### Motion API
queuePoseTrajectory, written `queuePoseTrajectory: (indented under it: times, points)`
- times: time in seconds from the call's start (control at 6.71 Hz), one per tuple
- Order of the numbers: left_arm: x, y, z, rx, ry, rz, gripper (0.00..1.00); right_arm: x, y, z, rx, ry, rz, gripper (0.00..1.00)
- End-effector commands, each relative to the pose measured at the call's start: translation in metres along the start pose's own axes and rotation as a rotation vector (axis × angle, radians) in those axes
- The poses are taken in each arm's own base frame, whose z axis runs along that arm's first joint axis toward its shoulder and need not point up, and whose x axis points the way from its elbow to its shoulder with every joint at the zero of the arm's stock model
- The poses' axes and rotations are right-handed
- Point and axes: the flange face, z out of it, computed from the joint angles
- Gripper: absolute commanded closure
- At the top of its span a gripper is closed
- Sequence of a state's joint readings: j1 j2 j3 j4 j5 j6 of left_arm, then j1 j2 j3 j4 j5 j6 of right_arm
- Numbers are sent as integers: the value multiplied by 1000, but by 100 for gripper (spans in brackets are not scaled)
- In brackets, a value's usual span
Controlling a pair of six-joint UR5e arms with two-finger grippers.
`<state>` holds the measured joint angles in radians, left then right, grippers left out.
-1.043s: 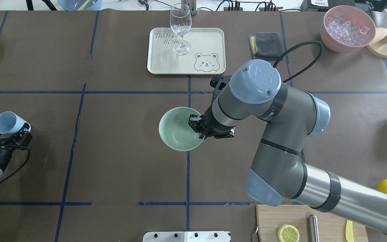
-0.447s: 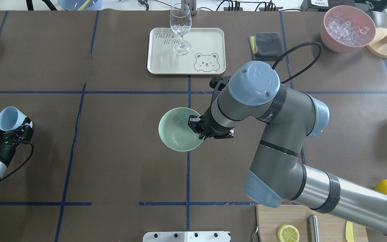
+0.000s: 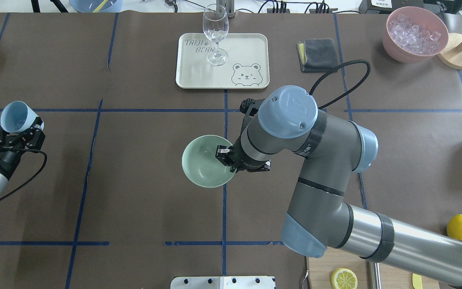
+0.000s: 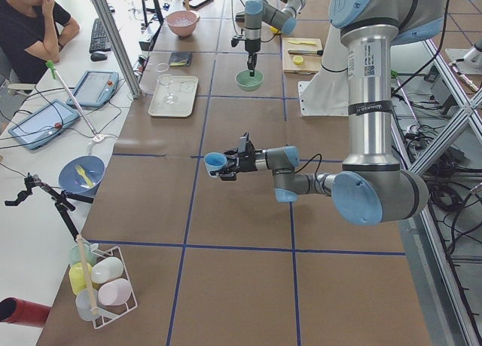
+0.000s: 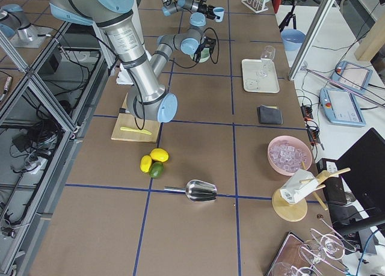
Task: Pour ice into bowl
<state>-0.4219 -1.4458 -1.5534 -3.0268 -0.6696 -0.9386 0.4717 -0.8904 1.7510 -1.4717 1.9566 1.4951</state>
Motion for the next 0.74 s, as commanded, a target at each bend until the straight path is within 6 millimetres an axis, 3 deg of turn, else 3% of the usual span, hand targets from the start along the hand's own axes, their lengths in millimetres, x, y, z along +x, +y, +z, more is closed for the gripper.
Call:
queuePoseTrajectory:
  times: [0.0,0.3,0.6]
  points:
    - [4,-13,0,16,13,13,100,-61,-3,42,34,35,-11,100]
    - [-5,-16,1,21,-1,25,100,-95,-11,87,87,31,-32,100]
    - [-9,-15,0,21,-9,209,100,-102,-3,95,80,25,-39,100]
